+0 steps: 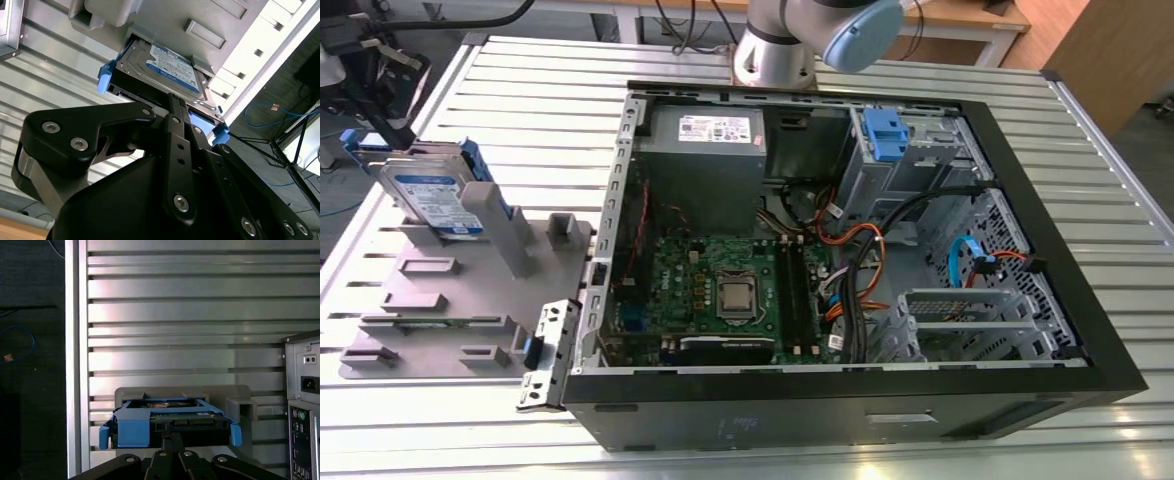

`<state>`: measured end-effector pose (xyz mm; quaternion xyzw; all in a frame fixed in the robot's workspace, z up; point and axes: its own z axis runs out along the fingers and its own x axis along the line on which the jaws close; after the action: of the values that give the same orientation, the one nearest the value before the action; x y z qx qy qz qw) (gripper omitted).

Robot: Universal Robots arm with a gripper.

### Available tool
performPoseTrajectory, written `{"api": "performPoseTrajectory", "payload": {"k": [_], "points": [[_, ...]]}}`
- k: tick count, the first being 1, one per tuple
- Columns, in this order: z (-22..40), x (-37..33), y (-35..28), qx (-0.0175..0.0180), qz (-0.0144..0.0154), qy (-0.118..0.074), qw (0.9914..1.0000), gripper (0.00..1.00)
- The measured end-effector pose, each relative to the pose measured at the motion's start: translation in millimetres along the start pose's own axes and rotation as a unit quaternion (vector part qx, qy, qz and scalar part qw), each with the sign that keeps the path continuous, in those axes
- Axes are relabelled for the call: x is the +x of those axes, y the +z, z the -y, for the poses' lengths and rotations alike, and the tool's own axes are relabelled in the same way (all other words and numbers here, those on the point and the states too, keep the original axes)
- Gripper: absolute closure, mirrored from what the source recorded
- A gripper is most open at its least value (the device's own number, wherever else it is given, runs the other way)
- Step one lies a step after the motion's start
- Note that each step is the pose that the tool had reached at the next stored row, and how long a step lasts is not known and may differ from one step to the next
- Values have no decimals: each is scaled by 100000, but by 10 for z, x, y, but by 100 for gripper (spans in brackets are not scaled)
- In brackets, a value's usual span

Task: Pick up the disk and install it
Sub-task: 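Reach for the disk, then pick up the disk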

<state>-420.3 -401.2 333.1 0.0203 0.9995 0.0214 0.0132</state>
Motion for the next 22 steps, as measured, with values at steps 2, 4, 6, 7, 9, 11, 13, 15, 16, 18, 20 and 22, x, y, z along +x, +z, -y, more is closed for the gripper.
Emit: {"api": "performPoseTrajectory", "payload": {"k": [2, 4, 6, 7, 9, 11, 13, 15, 16, 18, 20, 22], "points": [[0, 0, 0, -4, 1, -24, 100000, 89], [0, -1, 1, -5, 3, -29, 100000, 89], [0, 0, -4, -3, 1, -28, 100000, 89], [0, -1, -8, -8, 6, -28, 100000, 89], [0, -1, -12, -8, 6, -29, 100000, 89], [-1, -1, -18, -3, -3, -28, 100000, 89], [-1, -1, -20, -5, 4, -28, 100000, 89], [-2, -2, -43, -5, 7, -29, 100000, 89], [-2, -2, -60, -7, 6, -29, 100000, 89], [-3, -2, -60, -10, 5, -28, 100000, 89], [-3, -2, -65, -1, -7, -29, 100000, 89], [-3, -2, -73, -9, 3, -29, 100000, 89]]}}
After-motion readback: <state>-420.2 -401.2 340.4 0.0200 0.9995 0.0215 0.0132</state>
